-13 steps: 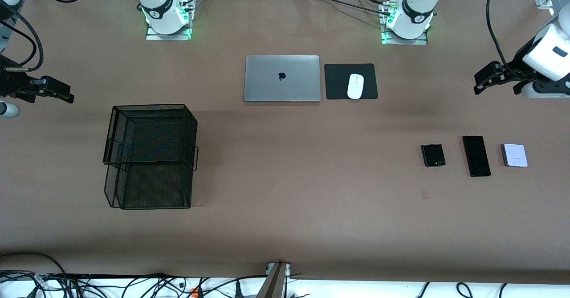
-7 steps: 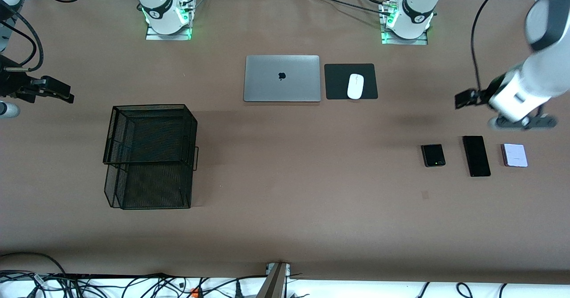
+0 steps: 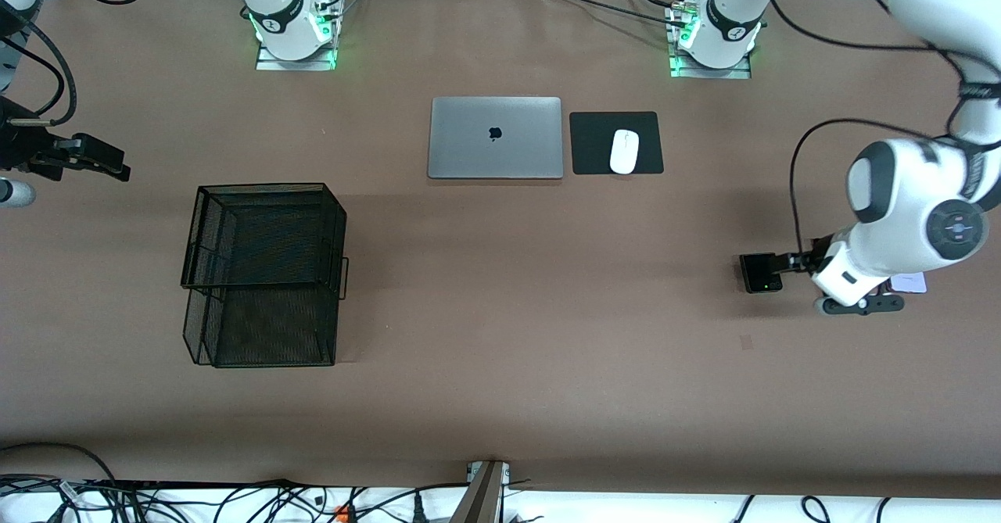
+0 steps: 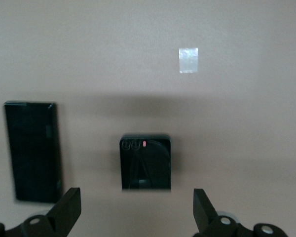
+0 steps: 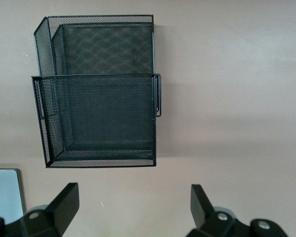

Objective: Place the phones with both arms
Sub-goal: 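Grasp the small black flip phone with the left gripper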

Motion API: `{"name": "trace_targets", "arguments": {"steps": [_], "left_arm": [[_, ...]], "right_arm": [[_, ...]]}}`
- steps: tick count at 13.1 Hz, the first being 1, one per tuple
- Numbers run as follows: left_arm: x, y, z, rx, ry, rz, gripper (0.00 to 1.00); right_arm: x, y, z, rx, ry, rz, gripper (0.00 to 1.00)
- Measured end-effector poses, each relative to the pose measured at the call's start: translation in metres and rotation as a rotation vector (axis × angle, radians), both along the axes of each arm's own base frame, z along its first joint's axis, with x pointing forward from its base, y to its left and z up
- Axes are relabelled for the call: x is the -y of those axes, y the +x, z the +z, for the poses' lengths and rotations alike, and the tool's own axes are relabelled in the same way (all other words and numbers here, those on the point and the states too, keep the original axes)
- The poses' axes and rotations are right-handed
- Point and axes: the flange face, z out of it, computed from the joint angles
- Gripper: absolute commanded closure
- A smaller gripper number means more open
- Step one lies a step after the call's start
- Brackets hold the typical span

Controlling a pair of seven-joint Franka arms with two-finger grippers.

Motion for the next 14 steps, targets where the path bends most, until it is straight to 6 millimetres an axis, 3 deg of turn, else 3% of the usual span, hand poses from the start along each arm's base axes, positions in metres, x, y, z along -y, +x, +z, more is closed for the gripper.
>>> {"name": "trace_targets", "arguments": {"steps": [5,10,12,13,14], "left_arm": [[0.006,-0.025,-0.075,0.054,-0.007,-0.014,0.00],[0.000,-0.035,-0.109,0.021,-0.008,-0.008,0.00],[-0.003,-0.036,-0.111,0.017,-0.007,-0.003,0.59],[-0.005,-0.036,-0.111,0.017,-0.007,0.000,0.81],[-0.006,-0.036,-0.110,0.018,-0.008,0.001,0.89]], "right_arm": [[0.000,0.000,0.000,0.000,0.000,0.000,0.00],[0.000,0.000,0.000,0.000,0.000,0.000,0.00],[0.000,0.000,0.000,0.000,0.000,0.000,0.00],[0.000,0.000,0.000,0.000,0.000,0.000,0.00],[0.000,0.000,0.000,0.000,0.000,0.000,0.00]]}}
